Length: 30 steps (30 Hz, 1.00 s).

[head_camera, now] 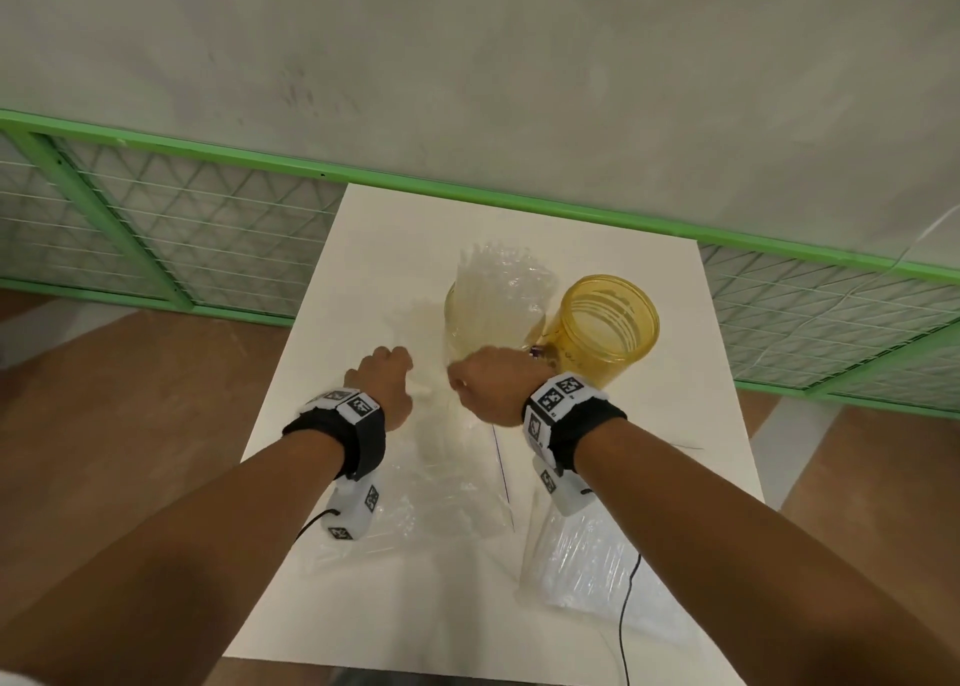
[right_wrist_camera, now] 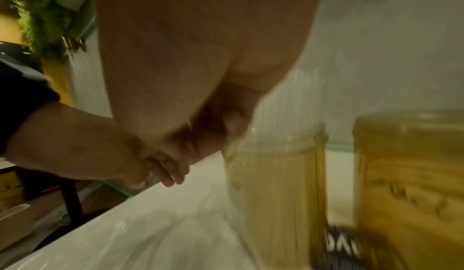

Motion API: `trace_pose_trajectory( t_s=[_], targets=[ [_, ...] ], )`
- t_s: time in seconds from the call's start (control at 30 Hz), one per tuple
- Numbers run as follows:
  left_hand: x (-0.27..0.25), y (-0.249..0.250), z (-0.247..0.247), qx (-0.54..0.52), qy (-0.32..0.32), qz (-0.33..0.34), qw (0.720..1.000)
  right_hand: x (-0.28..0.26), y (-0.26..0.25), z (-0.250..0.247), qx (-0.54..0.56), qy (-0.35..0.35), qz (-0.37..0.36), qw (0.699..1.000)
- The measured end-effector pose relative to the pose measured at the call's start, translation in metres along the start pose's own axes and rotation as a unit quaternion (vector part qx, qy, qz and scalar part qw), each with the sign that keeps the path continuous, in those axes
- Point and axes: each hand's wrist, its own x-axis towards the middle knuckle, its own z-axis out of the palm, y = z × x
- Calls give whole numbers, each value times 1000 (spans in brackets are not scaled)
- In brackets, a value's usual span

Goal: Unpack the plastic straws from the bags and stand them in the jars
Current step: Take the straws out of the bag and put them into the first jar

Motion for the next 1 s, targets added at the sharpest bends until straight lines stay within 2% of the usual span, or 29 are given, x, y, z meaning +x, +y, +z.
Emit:
trace_pose_trajectory(
  t_s=[0.03,0.1,0.17,0.23,0.4,0.6,0.83,1.0],
  targets=[
    [-7,-5,3,52,-11,8,999,1,1,14,-3,-58,31,998],
    [-19,-17,10,126,-50,28,990,1,5,44,18,-130,81,988],
    [-26,-31,23,156,-92,47,982,0,7,75,65,-165,99,979],
    [-29,-43,37,159,-118,65,978,-3,3,96,101,-188,79,974],
    [-34,-54,61,151,-118,74,979,0,-12,122,91,-166,38,981],
    [-37,-50,76,144,-97,85,981,-3,-20,130,65,-186,59,979],
    [-35,-43,75,125,-68,99,985,-11,-21,129,115,-168,107,973],
    [-36,-37,76,132,-55,104,984,-18,-19,128,134,-182,127,966]
  ],
)
